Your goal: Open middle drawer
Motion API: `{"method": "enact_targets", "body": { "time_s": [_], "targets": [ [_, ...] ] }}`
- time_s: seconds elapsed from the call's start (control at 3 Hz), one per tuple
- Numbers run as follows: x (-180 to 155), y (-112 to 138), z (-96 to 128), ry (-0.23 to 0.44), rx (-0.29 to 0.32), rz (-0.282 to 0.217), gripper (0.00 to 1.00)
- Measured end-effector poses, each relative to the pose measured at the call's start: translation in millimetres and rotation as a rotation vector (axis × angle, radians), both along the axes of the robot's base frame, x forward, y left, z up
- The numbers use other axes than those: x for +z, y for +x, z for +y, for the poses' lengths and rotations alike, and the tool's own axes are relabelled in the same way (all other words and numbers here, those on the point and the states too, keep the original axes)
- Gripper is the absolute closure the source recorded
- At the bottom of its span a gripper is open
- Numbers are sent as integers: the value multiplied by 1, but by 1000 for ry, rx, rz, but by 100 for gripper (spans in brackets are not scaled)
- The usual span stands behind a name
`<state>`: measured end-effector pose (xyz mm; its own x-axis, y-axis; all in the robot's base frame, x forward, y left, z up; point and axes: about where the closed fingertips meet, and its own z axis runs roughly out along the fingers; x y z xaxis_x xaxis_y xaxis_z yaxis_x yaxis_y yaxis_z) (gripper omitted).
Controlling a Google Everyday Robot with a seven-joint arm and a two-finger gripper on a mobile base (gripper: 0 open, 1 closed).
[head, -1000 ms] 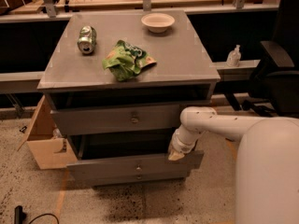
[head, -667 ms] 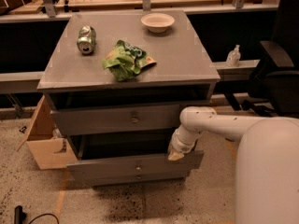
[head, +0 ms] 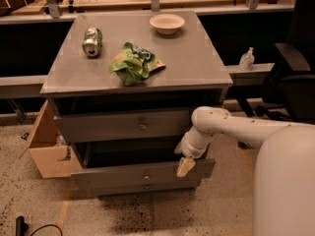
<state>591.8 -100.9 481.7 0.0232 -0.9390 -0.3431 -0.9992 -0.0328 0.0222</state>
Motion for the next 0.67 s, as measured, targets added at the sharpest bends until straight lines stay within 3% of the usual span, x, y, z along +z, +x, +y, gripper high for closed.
{"method": "enact_targets", "body": {
  "time_s": [0.33, 0.67],
  "targets": [
    [24, -10, -1, 23, -30, 43, 52],
    [42, -17, -6, 22, -85, 41, 83]
  ]
}}
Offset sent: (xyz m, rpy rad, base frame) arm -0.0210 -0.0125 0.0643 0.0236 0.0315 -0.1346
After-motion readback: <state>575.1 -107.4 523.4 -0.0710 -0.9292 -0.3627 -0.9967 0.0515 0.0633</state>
